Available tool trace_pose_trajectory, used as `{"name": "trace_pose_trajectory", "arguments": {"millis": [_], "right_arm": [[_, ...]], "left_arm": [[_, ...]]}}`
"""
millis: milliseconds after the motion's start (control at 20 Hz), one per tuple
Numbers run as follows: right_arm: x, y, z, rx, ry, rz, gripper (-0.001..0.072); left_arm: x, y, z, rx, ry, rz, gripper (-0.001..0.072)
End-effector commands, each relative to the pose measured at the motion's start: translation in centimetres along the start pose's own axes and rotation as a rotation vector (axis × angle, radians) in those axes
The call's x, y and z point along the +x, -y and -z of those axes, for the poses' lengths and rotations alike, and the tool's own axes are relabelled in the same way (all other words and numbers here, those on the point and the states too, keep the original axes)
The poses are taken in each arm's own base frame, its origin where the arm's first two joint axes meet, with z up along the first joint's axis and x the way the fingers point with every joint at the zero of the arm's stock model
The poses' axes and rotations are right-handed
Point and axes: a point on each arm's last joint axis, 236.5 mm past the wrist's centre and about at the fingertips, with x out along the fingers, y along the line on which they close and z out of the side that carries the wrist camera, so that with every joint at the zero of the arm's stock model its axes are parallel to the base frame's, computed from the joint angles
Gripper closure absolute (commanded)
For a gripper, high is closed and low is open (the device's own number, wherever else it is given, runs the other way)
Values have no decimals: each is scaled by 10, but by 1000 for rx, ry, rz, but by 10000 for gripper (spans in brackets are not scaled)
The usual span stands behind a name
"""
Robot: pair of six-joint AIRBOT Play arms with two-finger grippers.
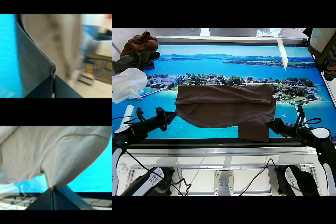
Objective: Fold the shirts.
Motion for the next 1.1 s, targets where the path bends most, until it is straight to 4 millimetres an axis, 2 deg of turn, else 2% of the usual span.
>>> {"name": "trace_pose_trajectory", "arguments": {"millis": [0, 150, 250, 400, 500, 600, 700, 800, 900, 1050], "right_arm": [[-18, -11, 12, -27, 13, 12, 681], [-34, -21, 26, -54, 32, 15, 682], [-44, -29, 32, -66, 61, 7, 682], [-57, -37, 34, -98, 108, 11, 683], [-73, -35, 18, -148, 168, 87, 683], [-99, -36, -17, -220, 311, 178, 685], [-120, -57, -56, -253, 460, 155, 686], [-111, -74, -78, -271, 456, 88, 686], [-87, -81, -98, -247, 401, 6, 685], [-51, -74, -130, -200, 356, -66, 685]], "left_arm": [[-19, 68, 10, 100, 23, 206, 696], [-41, 104, 39, 204, 19, 269, 696], [-56, 121, 54, 261, 45, 283, 696], [-69, 126, 68, 302, 90, 249, 696], [-74, 122, 56, 316, 169, 206, 696], [-76, 107, 36, 335, 250, 109, 697], [-81, 87, 17, 358, 316, -14, 697], [-82, 71, 14, 372, 313, -92, 697], [-82, 58, 17, 386, 289, -143, 697], [-84, 53, 13, 394, 302, -172, 697]]}}
